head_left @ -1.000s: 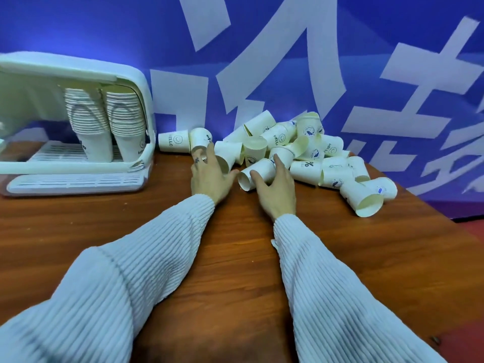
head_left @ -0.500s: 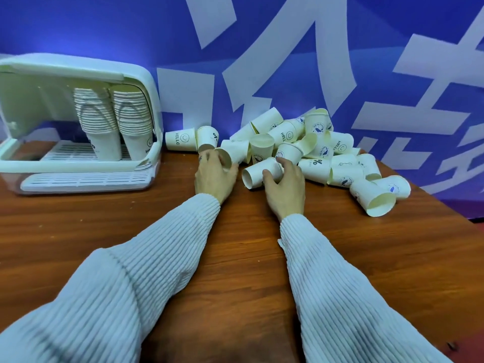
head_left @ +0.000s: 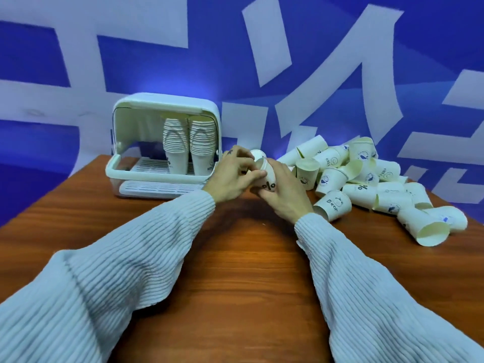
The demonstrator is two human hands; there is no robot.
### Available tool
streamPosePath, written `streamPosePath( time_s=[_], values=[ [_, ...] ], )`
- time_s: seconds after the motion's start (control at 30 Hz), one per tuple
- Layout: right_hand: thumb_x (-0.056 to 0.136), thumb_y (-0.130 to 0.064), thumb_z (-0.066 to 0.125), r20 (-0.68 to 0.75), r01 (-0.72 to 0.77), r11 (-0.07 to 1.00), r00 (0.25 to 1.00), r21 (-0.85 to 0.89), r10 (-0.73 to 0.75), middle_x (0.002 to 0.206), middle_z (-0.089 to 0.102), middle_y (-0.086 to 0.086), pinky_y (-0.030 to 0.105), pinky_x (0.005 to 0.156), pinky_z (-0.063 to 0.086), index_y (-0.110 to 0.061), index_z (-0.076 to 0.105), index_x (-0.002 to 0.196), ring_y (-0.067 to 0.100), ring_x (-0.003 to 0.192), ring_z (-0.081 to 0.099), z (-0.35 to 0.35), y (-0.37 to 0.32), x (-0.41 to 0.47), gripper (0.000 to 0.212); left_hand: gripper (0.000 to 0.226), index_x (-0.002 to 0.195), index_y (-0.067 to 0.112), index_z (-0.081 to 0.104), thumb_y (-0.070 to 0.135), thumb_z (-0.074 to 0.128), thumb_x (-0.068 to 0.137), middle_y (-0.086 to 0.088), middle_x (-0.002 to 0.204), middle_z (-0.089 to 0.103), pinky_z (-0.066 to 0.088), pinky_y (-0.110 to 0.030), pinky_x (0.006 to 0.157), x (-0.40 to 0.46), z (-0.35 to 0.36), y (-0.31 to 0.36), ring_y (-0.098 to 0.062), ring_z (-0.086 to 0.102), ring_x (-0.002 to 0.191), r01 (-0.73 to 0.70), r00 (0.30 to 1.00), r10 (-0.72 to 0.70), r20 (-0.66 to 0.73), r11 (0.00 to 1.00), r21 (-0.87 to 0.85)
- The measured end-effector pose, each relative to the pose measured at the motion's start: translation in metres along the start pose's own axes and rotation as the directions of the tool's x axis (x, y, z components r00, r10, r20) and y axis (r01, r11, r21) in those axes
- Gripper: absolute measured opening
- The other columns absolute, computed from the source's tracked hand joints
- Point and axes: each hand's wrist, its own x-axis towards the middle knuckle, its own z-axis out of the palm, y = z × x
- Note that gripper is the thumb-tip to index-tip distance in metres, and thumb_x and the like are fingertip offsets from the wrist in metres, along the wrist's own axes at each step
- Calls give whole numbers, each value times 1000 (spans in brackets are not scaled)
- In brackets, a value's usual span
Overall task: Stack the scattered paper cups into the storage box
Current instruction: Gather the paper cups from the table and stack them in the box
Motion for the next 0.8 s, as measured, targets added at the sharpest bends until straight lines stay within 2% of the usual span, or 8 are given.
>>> streamPosePath(
  time_s=[0.07,0.2,0.3,0.37,0.47,0.57,0.7,0.8],
  values=[
    [82,-53,77,60,22,999,998,28,-24,128,58,-6,47,94,52,-35,46,140,18,111,59,6,-15,7,69,17,81,18,67,31,72,92,-7,104,55,44,-18,90,-4,-19,-5,-16,58,96,56,997,-51,52,992,-114],
    [81,-59,76,41,-38,998,999,45,37,130,54,-2,49,99,51,-28,44,143,21,115,57,20,-29,16,76,25,77,15,61,30,62,97,0,76,58,43,-33,72,-9,-59,-11,-12,52,72,172,950,-239,-202,938,-300],
    [78,-63,77,-96,-103,994,990,27,105,131,49,4,44,108,44,-24,48,144,25,124,50,25,-36,25,82,21,85,18,67,33,60,99,1,85,67,49,-35,77,-7,-100,-29,-17,62,83,272,853,-272,-446,960,-66],
    [76,-60,81,-128,-125,983,981,135,143,127,52,5,43,106,45,-25,51,139,23,122,50,30,-51,37,78,23,94,19,71,37,58,99,-4,98,71,51,-38,85,-9,-120,-42,-23,65,93,296,847,-228,-481,953,68],
    [74,-50,86,-131,-150,921,969,361,209,125,60,-1,45,102,49,-24,49,132,19,117,57,39,-76,59,74,24,103,16,72,34,56,101,-10,105,69,51,-43,88,-11,-130,-56,-29,64,98,297,889,-169,-426,920,255],
    [77,-43,85,-79,-169,911,974,377,213,120,61,-5,38,96,50,-24,41,128,21,113,61,53,-95,76,70,25,101,11,71,30,55,101,-16,101,66,51,-47,85,-9,-130,-71,-38,63,95,253,935,-117,-334,880,402],
    [73,-54,83,-98,-141,919,977,369,190,120,61,-6,42,96,53,-28,44,123,18,109,62,72,-100,89,69,22,103,9,73,27,61,99,-14,105,65,50,-44,91,-7,-119,-88,-36,63,99,227,971,-175,-162,887,402],
    [78,-49,84,-152,-125,883,965,452,214,120,61,-10,39,96,53,-31,43,122,15,108,62,72,-100,94,63,20,103,10,75,26,65,97,-7,104,63,46,-36,92,-6,-108,-96,-29,62,100,167,986,-156,-60,908,384]
  ],
)
